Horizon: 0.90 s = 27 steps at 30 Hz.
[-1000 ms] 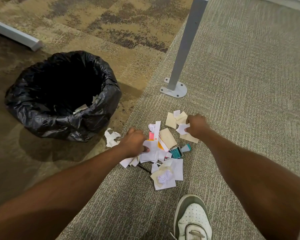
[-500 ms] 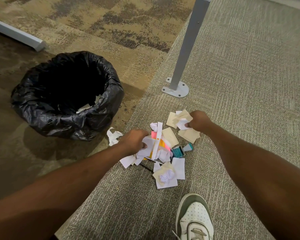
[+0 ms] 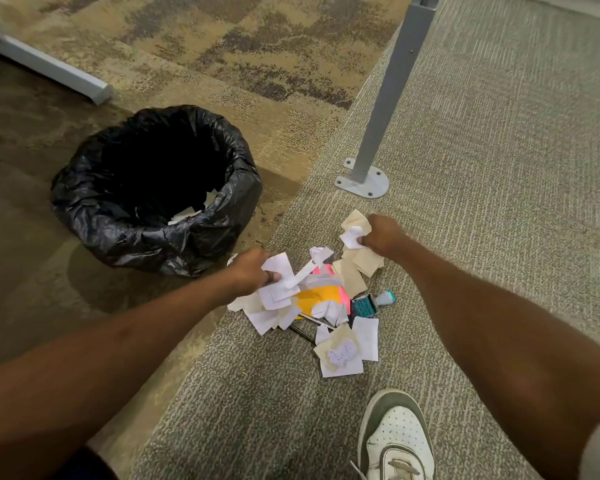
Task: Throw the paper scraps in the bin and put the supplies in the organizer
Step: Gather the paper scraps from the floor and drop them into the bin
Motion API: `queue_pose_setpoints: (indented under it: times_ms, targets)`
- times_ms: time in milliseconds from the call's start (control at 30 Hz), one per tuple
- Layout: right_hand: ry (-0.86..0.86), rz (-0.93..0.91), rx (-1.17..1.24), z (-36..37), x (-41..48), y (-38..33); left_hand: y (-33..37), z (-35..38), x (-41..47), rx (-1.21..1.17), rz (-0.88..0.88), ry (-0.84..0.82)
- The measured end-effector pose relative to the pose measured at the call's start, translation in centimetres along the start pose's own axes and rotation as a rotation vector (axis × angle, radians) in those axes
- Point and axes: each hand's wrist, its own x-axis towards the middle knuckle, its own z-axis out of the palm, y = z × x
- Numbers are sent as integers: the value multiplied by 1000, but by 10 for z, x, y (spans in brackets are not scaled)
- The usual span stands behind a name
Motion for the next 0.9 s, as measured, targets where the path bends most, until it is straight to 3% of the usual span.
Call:
queue_pose_setpoints:
  times_ms: [233, 333, 433, 900]
  targets:
    - [-47, 66, -395, 18, 12, -8, -18, 11, -3, 385, -15, -10]
    - [-93, 46, -400, 25, 15, -9, -27, 18, -3, 509, 19, 4]
    - [-30, -9, -386, 29, 14, -11, -31, 23, -5, 601, 58, 18]
    - [68, -33, -73, 28, 4, -17, -25, 33, -11, 633, 147, 42]
